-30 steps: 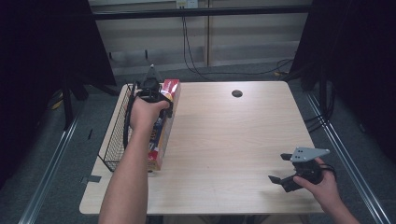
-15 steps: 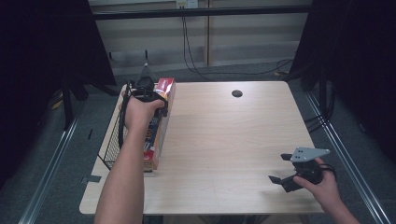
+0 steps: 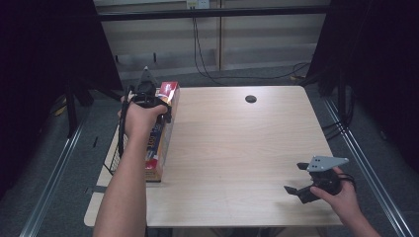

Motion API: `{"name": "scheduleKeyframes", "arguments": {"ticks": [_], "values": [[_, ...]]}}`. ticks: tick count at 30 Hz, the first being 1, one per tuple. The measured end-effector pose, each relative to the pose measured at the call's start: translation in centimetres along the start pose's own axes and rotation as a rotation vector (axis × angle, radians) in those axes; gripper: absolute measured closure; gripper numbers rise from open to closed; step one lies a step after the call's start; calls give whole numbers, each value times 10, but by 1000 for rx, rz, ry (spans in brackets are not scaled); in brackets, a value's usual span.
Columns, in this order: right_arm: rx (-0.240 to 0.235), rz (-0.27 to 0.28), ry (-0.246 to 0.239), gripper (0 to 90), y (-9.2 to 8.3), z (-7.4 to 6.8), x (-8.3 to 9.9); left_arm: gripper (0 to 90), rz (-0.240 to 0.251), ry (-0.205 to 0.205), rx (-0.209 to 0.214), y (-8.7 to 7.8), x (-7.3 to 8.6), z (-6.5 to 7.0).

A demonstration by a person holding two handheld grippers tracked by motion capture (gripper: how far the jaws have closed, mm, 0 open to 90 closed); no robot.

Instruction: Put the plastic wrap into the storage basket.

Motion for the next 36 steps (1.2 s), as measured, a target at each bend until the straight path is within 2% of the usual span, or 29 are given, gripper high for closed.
{"name": "scheduleKeyframes", "arguments": {"ticks": [4,12,13,16,17,21,23,25,27,29,30,31,33,36], "values": [[2,-1,-1,55,0,0,0,440,-2,-13,-4,-2,1,-5],[-1,-3,0,55,1,-1,0,439,-2,-12,2,-4,1,-10],[1,-1,-2,55,1,-1,0,440,3,-28,2,-4,1,-10],[3,-1,0,55,0,0,0,439,3,-13,0,-6,0,-13],[4,-1,0,55,0,0,0,440,3,-26,0,-6,0,-12],[0,-1,-1,55,1,-1,0,439,1,-15,-3,-6,0,-15],[-1,1,-1,55,1,-1,0,440,3,-30,-3,-6,0,-15],[0,0,-2,55,1,-1,0,440,3,-18,-4,-6,0,-18],[1,0,-2,55,1,-1,0,440,6,-36,-5,-7,0,-18],[0,-1,-2,55,1,-1,0,439,6,-29,-6,-7,0,-21],[0,-2,-3,55,1,-1,0,439,7,-47,-3,-7,1,-21],[1,0,-3,55,1,0,0,439,4,-29,-10,-7,1,-24],[3,-1,1,55,1,0,0,439,7,-47,-6,-6,1,-23],[-1,-2,0,55,1,-1,0,439,12,-45,-8,-6,2,-26]]}}
Point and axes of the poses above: each handheld gripper's, and its own axes: y roughly forward along the jaws, x roughly out of its underside, z roughly to its right, the point moved 9 cm from there along y, roughly forward along the jaws, and after that the axes turned 1 degree about y, right-handed, at the moved point
